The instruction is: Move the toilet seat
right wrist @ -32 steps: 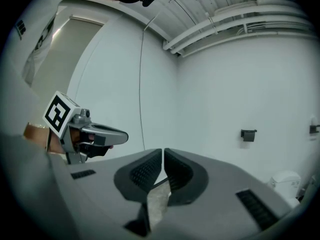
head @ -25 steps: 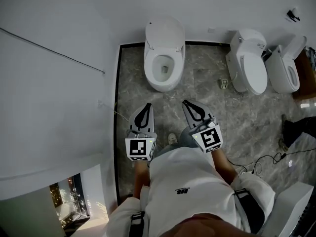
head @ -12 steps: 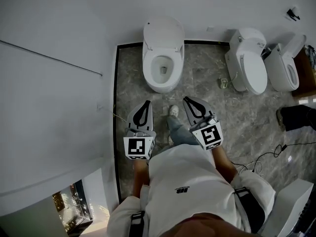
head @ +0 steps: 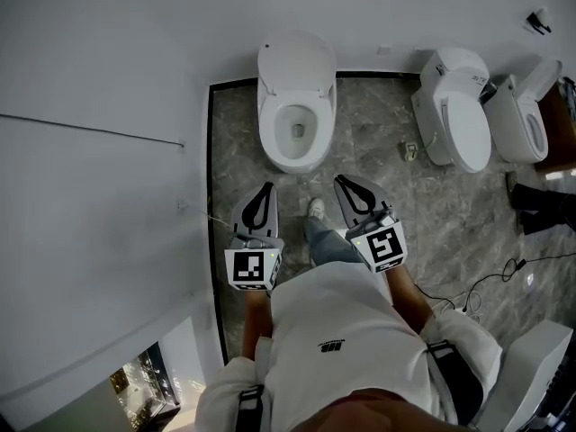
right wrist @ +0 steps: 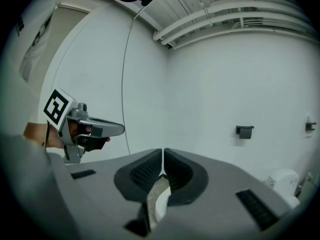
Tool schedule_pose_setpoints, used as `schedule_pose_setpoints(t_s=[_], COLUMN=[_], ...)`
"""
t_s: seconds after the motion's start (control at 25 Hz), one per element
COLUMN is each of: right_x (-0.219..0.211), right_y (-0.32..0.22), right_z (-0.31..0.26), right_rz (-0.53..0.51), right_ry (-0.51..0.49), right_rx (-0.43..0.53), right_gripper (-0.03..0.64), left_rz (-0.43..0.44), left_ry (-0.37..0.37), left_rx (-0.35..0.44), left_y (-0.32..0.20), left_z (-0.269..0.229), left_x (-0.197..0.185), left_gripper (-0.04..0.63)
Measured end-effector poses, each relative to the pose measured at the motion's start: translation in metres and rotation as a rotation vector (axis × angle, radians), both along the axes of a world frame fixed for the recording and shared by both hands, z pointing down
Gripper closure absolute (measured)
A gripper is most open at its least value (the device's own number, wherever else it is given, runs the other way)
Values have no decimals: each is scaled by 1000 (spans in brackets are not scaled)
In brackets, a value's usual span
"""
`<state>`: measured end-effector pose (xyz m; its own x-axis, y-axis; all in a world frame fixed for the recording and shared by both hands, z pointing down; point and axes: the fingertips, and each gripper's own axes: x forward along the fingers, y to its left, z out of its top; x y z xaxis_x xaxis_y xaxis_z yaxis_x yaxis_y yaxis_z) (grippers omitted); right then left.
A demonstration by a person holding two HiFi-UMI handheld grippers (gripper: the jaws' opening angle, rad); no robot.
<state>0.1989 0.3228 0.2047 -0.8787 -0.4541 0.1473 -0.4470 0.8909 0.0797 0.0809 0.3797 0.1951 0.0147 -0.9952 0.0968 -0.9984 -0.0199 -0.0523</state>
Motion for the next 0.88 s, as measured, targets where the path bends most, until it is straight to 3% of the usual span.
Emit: schedule_pose_setpoints(t_s=[0.88], right_x=[-70], right_y=[-140], right_z=[-3], right_rz=[64], right_ry=[-1], right_rx=[-16], right_gripper=[581], left_rz=[51], left_ry=[4], left_rx=[-43], left_y=[-147], left_z=[11], left_x=[-72], left_gripper=[561])
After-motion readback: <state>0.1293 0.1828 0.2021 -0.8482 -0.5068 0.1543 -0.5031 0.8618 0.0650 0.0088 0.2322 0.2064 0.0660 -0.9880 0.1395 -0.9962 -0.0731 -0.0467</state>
